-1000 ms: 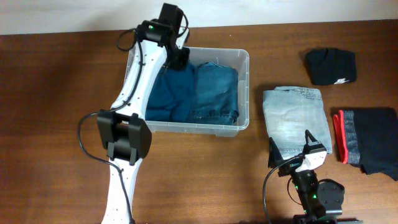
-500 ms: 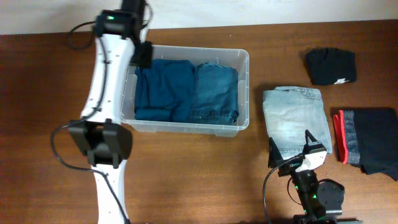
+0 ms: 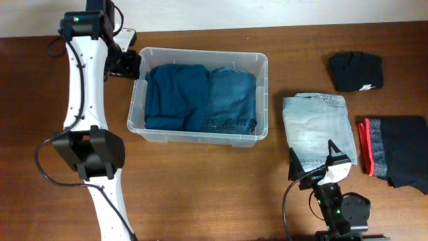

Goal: Pack container

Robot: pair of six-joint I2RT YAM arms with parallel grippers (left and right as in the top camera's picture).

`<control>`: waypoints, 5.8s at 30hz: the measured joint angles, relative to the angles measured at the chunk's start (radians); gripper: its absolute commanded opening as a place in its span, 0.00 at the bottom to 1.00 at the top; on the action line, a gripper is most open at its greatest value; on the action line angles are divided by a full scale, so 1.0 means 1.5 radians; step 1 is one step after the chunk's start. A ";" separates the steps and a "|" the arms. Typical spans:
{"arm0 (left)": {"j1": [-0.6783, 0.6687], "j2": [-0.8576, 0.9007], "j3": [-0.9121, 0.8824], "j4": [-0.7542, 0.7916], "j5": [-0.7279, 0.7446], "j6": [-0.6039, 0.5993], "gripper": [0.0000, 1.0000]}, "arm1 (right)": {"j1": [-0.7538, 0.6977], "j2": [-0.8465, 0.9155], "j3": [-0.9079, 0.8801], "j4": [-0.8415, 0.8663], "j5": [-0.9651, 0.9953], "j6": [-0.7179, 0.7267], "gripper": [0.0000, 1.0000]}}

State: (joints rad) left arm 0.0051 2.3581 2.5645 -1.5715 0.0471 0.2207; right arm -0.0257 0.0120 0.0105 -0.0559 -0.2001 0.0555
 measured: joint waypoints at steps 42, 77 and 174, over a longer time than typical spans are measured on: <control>-0.007 0.001 -0.136 0.067 0.006 -0.001 0.47 | 0.000 0.000 0.000 0.000 0.000 0.000 0.99; -0.013 0.001 -0.136 0.031 0.003 -0.216 0.01 | 0.000 0.000 0.000 0.000 0.000 0.000 0.98; 0.008 -0.169 0.034 -0.075 0.019 -0.146 0.73 | 0.000 0.000 0.000 0.000 0.000 0.000 0.98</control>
State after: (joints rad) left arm 0.0166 2.1048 2.6156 -1.6840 0.0761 0.0021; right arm -0.0257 0.0120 0.0105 -0.0559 -0.2001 0.0555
